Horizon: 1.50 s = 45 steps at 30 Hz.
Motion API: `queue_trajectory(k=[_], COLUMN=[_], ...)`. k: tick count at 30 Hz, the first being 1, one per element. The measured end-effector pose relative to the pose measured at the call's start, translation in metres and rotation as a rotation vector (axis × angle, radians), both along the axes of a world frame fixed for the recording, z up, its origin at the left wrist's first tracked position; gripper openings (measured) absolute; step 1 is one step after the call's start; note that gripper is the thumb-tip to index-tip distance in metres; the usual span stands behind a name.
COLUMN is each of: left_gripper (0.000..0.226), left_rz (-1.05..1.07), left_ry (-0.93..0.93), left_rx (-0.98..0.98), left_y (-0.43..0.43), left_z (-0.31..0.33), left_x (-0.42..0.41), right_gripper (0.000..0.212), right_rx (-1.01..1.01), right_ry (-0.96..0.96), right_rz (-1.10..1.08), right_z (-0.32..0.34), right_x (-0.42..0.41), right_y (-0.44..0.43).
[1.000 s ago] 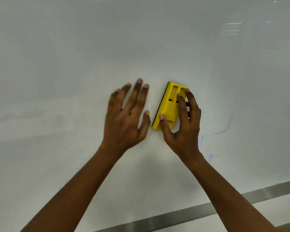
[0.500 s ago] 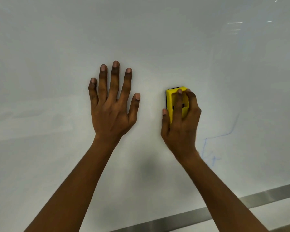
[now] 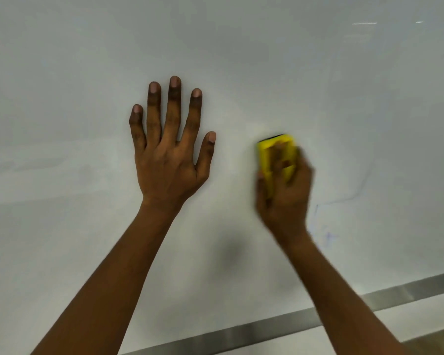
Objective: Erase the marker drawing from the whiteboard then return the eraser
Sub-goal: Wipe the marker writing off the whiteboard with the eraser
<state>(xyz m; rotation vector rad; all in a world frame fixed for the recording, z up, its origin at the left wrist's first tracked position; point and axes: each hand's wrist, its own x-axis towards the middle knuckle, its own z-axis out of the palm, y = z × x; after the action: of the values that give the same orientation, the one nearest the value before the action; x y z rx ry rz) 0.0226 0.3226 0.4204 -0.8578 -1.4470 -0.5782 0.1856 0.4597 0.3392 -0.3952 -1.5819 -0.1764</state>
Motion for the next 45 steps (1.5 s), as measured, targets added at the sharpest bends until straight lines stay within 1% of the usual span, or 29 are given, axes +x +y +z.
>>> queue_trajectory(k=[2,3,5,6,9,12,14,16,19,21,23,25,27,30,32,34,35,38,40,42,44,45], left_gripper=[0.066,0.066,0.066,0.066,0.066,0.067,0.067,0.068,0.068,0.069,0.069,0.069,0.069,0.068,0.068,0.068,0.068,0.067,0.067,0.067,0.067,0.067], left_rz=[-0.004,-0.007,-0.009,-0.01,-0.004,0.004,0.009,0.018,0.014,0.004,0.0,0.002,0.009,0.019,0.027,0.031,0.033,0.029,0.021,0.019,0.021,0.024], left_ry=[0.003,0.005,0.009,0.012,0.013,0.01,0.009,0.01,0.015,0.009,0.008,0.009,0.01,0.002,0.004,0.003,0.002,0.002,-0.001,-0.004,-0.008,-0.007], left_rx=[0.007,0.007,0.009,0.009,0.018,0.018,0.016,0.02,0.022,0.019,0.019,0.021,0.022,0.023,0.022,0.021,0.022,0.026,0.027,0.023,0.019,0.02], left_y=[-0.001,-0.001,-0.002,-0.002,-0.001,0.002,0.003,0.003,0.003,0.001,0.0,-0.001,-0.001,0.002,0.003,0.003,0.003,0.002,0.0,-0.001,-0.001,0.0], left_z=[-0.001,-0.002,-0.002,-0.002,-0.003,-0.003,-0.003,-0.004,-0.003,-0.003,-0.003,-0.003,-0.003,-0.003,-0.003,-0.003,-0.003,-0.002,-0.002,-0.002,-0.002,-0.002], left_x=[0.0,-0.001,-0.002,-0.003,-0.003,-0.002,-0.001,-0.001,-0.001,-0.002,-0.003,-0.004,-0.003,-0.001,0.0,0.0,0.0,0.0,0.0,-0.001,-0.001,0.0], right_gripper=[0.058,0.055,0.052,0.052,0.055,0.055,0.054,0.054,0.051,0.048,0.049,0.05,0.056,0.057,0.057,0.057,0.056,0.054,0.053,0.059,0.065,0.063], right_rx=[0.12,0.145,0.13,0.083,-0.158,-0.336,-0.384,-0.335,-0.102,0.046,0.087,0.0,-0.188,-0.446,-0.509,-0.44,-0.362,-0.124,-0.023,0.009,-0.072,-0.152], right_ry=[-0.146,-0.172,-0.135,-0.096,0.071,0.23,0.277,0.226,-0.027,-0.157,-0.156,-0.069,0.073,0.3,0.358,0.306,0.232,-0.083,-0.195,-0.163,-0.046,0.027], right_rz=[-0.009,-0.04,-0.113,-0.162,-0.303,-0.251,-0.241,-0.22,-0.104,-0.078,-0.104,-0.198,-0.276,-0.258,-0.259,-0.244,-0.211,-0.08,-0.049,-0.097,-0.181,-0.214], right_z=[-0.015,-0.018,-0.02,-0.019,-0.015,-0.002,0.002,-0.007,-0.033,-0.047,-0.048,-0.048,-0.045,-0.03,-0.025,-0.031,-0.039,-0.069,-0.078,-0.075,-0.069,-0.065], right_x=[-0.013,-0.012,0.004,0.018,0.065,0.087,0.082,0.064,0.026,0.011,0.017,0.04,0.07,0.096,0.092,0.075,0.063,0.03,0.024,0.036,0.058,0.07], right_y=[-0.017,-0.013,0.009,0.024,0.075,0.108,0.103,0.077,0.019,-0.002,0.007,0.039,0.08,0.123,0.122,0.097,0.078,0.024,0.015,0.033,0.065,0.082])
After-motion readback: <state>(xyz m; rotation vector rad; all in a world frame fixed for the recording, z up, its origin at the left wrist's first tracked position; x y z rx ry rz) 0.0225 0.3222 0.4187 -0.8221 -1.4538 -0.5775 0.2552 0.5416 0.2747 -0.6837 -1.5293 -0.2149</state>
